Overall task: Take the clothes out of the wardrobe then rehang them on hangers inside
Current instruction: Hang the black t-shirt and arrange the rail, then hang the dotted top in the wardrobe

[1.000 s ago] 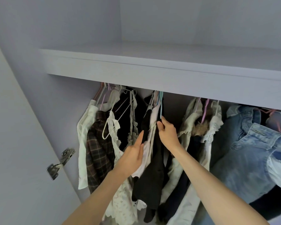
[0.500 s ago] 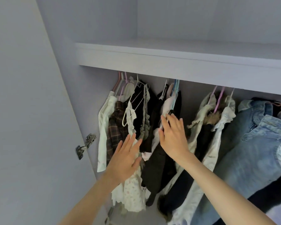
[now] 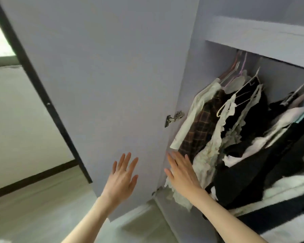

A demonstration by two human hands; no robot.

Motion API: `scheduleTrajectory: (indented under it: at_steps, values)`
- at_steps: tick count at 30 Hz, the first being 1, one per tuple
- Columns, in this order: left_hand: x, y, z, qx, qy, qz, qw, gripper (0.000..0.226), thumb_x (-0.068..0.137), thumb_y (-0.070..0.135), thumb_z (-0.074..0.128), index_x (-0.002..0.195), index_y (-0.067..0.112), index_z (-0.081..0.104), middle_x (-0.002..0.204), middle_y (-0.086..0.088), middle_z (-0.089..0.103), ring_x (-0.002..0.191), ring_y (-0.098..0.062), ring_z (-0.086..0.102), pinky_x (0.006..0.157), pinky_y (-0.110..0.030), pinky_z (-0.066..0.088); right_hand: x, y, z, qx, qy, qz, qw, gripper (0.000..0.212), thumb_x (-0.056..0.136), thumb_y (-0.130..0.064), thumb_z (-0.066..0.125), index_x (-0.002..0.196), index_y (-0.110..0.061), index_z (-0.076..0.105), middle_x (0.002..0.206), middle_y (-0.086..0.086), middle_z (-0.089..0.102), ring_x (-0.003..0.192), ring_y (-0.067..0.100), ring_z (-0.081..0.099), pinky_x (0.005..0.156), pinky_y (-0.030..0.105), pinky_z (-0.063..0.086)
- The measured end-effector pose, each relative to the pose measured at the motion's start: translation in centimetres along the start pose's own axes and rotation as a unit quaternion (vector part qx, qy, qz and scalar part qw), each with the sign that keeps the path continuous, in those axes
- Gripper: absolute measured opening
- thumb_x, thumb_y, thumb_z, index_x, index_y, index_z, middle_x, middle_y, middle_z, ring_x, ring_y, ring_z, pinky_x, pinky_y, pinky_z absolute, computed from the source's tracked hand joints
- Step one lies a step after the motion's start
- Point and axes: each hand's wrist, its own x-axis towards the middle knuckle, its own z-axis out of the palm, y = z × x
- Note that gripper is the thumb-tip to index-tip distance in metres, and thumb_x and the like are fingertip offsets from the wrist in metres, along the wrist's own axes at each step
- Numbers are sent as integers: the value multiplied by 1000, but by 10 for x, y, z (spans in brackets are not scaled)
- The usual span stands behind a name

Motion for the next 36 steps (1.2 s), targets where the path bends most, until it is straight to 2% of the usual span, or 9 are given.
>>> scheduleTrajectory:
  at_steps: [2, 4, 7, 10, 16, 24, 28, 32, 36]
  values:
    - [-41, -13, -5, -12, 4, -83, 996, 58, 93, 27, 52, 145, 16, 29, 152, -13, 16, 140, -36, 13, 111, -50, 15, 1, -30, -4, 28, -32, -60, 997, 53, 95, -38, 29, 138, -10, 43, 143, 9, 43, 130, 23, 43, 109, 41, 24]
    - [-85, -28, -10, -23, 29, -162, 986, 55, 88, 27, 56, 138, 11, 41, 147, -19, 32, 135, -41, 27, 104, -57, 29, 2, -65, 0, 44, -43, -122, 991, 54, 99, -39, 28, 147, -14, 22, 154, 5, 20, 142, 21, 20, 116, 37, 3]
    - [-152, -50, -19, -36, 58, -268, 961, 55, 84, 38, 40, 131, 11, 48, 138, -18, 46, 127, -41, 42, 94, -55, 38, -7, -129, 8, 101, -40, -173, 979, 58, 88, -41, 35, 134, -9, 47, 133, 12, 54, 121, 27, 53, 108, 42, 27]
    - [-218, -66, -36, -38, 83, -360, 929, 58, 82, 40, 35, 130, 11, 51, 137, -15, 48, 126, -40, 43, 95, -55, 37, -30, -201, 16, 122, -42, -253, 959, 57, 83, -43, 41, 128, -9, 54, 122, 10, 62, 112, 26, 60, 97, 47, 38]
    - [-360, -90, -63, -33, 175, -522, 834, 77, 77, 57, 11, 146, 25, 21, 156, -1, 13, 144, -21, 1, 116, -39, 6, -86, -346, 11, 162, -49, -415, 894, 57, 84, -43, 42, 127, -8, 54, 123, 10, 61, 114, 28, 59, 94, 51, 41]
    - [-582, -97, -76, -38, 208, -691, 691, 55, 99, 38, 31, 148, 26, 10, 157, 1, -2, 143, -16, -8, 115, -34, -3, -204, -523, 16, 173, -116, -565, 799, 60, 88, -48, 35, 133, -11, 49, 131, 10, 55, 123, 28, 51, 102, 45, 29]
    - [-657, -84, -71, -43, 218, -733, 643, 65, 89, 52, 17, 148, 23, 13, 157, -2, 2, 144, -19, -6, 115, -35, 0, -260, -582, 32, 182, -147, -617, 751, 72, 86, -56, 16, 144, -16, 32, 146, 7, 38, 138, 25, 31, 113, 43, 15]
    - [-704, -74, -56, -58, 226, -770, 593, 55, 99, 35, 34, 148, 25, 10, 157, -2, -1, 144, -19, -7, 115, -34, 0, -295, -625, 37, 173, -179, -663, 706, 59, 97, -43, 38, 147, -17, 23, 151, 5, 29, 142, 21, 20, 115, 40, 6]
    - [-734, -80, -48, -77, 238, -790, 560, 55, 99, 33, 36, 148, 25, 11, 157, 0, -1, 143, -18, -8, 115, -34, 0, -310, -664, 45, 147, -191, -689, 684, 60, 97, -44, 35, 148, -18, 17, 153, 1, 23, 143, 19, 16, 115, 37, 2]
